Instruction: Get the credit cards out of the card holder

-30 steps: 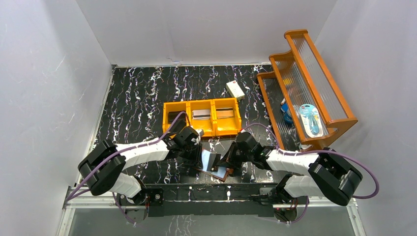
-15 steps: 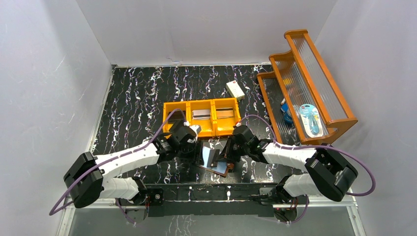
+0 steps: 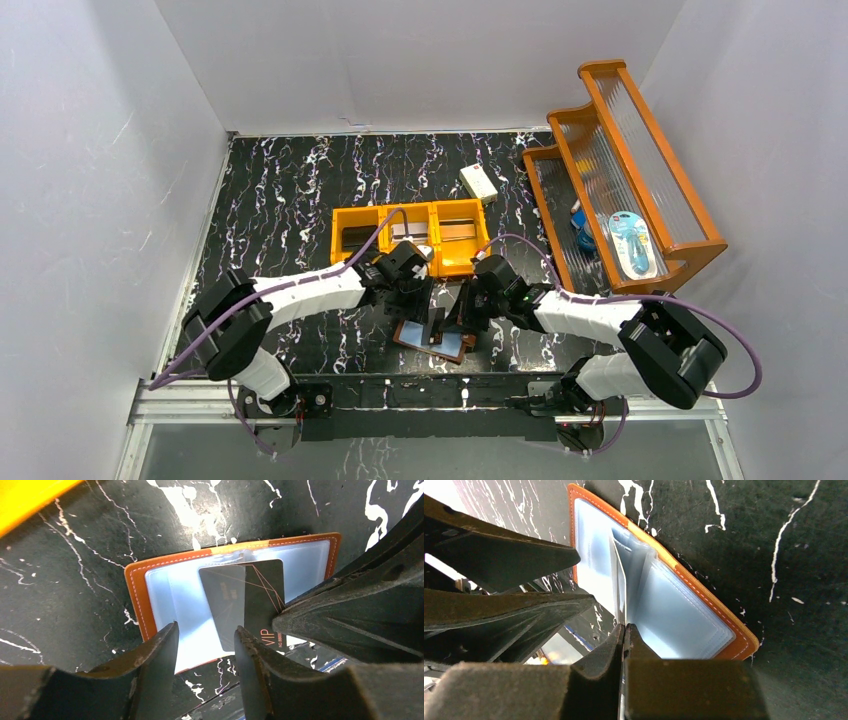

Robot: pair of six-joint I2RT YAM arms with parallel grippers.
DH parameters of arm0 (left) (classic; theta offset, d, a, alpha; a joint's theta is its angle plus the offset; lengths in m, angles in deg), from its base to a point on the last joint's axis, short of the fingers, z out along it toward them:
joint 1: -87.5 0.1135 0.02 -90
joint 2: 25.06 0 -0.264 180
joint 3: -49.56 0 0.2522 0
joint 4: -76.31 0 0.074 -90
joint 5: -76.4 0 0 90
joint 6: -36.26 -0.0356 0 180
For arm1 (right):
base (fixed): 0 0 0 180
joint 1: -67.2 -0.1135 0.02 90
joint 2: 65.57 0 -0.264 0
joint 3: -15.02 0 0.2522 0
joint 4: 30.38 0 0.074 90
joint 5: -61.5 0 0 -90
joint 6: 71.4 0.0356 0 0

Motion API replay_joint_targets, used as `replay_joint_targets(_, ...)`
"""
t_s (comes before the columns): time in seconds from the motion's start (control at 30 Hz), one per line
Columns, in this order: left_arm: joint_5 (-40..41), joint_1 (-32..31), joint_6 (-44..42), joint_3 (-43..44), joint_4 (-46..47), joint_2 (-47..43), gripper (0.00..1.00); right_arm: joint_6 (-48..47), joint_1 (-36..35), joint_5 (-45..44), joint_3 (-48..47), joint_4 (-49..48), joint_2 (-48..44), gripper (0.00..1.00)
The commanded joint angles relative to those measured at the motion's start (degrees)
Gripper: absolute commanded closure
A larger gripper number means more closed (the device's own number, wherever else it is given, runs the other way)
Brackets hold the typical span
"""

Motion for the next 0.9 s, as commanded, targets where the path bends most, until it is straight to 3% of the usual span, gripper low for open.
replay_joint_targets(0.0, -5.5, 0.4, 1.2, -1.4, 3.9, -0.4, 0.6, -2.8, 0.2, 2.7, 0.7, -2.2, 0.9, 0.92)
replay_joint_targets(0.2, -5.3, 0.4, 3.3, -6.0, 4.5, -0.2, 0.71, 0.4, 0.2, 3.3, 1.4, -4.9, 1.8, 0.86)
replay_joint_targets(0.33, -5.4, 0.4, 3.2, -9.2, 4.0, 1.1, 0.82, 5.7, 0.3, 1.7, 3.8, -9.0, 1.6, 0.74)
replay_joint_targets(0.43, -5.1, 0.4, 3.6, -11.0, 4.0, 0.7, 0.83, 8.7, 0.3, 1.5, 5.7, -13.0, 1.4, 0.69)
replay_joint_targets(0.7, -4.9, 0.4, 4.0, -11.9, 3.9, 0.0, 0.84, 9.1, 0.2, 0.8, 6.0, -16.7, 1.9, 0.71)
replay_joint_targets(0.87, -4.6, 0.4, 3.4, -11.9, 3.0, -0.5, 0.84, 8.0, 0.2, 0.8, 5.2, -16.7, 3.5, 0.78)
